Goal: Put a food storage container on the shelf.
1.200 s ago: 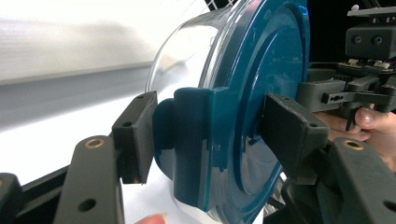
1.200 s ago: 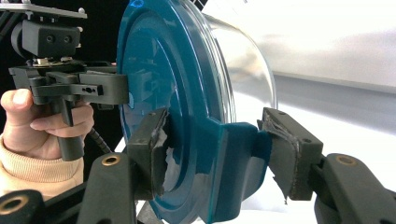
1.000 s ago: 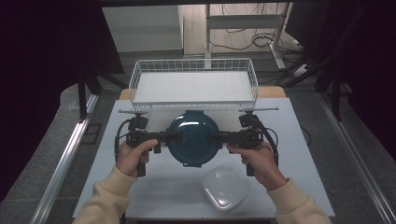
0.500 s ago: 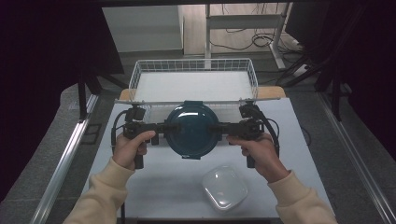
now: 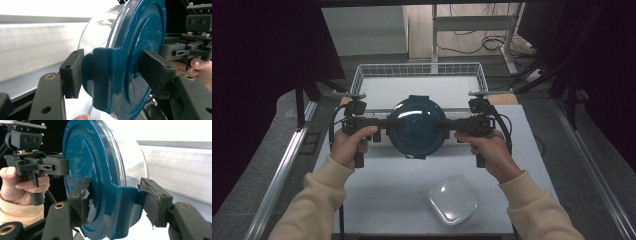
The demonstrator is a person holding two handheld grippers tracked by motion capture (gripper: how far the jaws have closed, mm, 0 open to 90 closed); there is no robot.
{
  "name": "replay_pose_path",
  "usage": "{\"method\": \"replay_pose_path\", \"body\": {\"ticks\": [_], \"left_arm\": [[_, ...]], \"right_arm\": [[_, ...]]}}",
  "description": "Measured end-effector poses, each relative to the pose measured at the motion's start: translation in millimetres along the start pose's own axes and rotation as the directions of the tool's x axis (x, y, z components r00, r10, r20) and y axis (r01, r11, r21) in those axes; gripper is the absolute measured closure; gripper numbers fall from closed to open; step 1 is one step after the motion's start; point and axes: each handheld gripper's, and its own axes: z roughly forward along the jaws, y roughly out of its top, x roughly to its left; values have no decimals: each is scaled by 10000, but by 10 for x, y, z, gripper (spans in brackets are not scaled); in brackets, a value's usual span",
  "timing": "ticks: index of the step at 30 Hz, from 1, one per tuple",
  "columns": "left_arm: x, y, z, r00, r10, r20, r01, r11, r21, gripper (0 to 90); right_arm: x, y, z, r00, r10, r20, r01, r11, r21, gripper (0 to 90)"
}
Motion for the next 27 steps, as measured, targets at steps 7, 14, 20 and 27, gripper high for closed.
{"method": "replay_pose_path", "body": {"ticks": [7,14,20,27], "left_arm": [[-1,229,6,10000,-17,8,17,10000,-49,373],[-25,399,35,10000,65,52,-64,9999,-150,373],[-1,554,93,9998,-22,184,24,9999,-124,373],[71,654,108,9998,-151,98,152,9998,-137,373]], "right_arm": [[-16,232,-3,9999,-100,31,99,9999,70,429],[-43,458,-55,9996,-268,21,268,9996,32,430],[-75,591,-82,9995,-302,98,302,9995,-27,431],[-156,721,-11,9995,-308,-41,308,9995,81,435]]}}
